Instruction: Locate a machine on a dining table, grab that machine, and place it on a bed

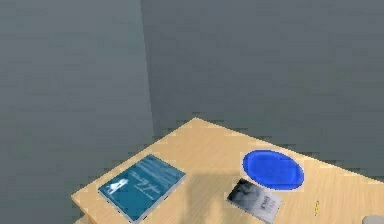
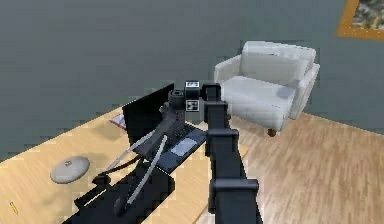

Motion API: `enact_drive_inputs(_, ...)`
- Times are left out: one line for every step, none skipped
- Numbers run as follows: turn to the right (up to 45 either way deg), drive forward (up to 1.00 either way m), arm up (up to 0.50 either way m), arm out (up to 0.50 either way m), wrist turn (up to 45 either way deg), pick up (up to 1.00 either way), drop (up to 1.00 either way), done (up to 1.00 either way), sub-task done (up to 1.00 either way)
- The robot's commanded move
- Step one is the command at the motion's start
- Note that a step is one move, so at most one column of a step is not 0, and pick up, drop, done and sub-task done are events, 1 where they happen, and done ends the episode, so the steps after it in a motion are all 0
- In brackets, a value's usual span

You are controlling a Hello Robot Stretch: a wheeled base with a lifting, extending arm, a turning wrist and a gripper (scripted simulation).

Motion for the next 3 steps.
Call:
enact_drive_inputs(0.0, 0.00, 0.00, 0.00, 45.0, 0.00, 0.00, 0.00, 0.00)
enact_drive_inputs(0.0, 0.00, 0.00, 0.00, 45.0, 0.00, 0.00, 0.00, 0.00)
enact_drive_inputs(0.0, 0.00, 0.00, 0.00, 24.0, 0.00, 0.00, 0.00, 0.00)
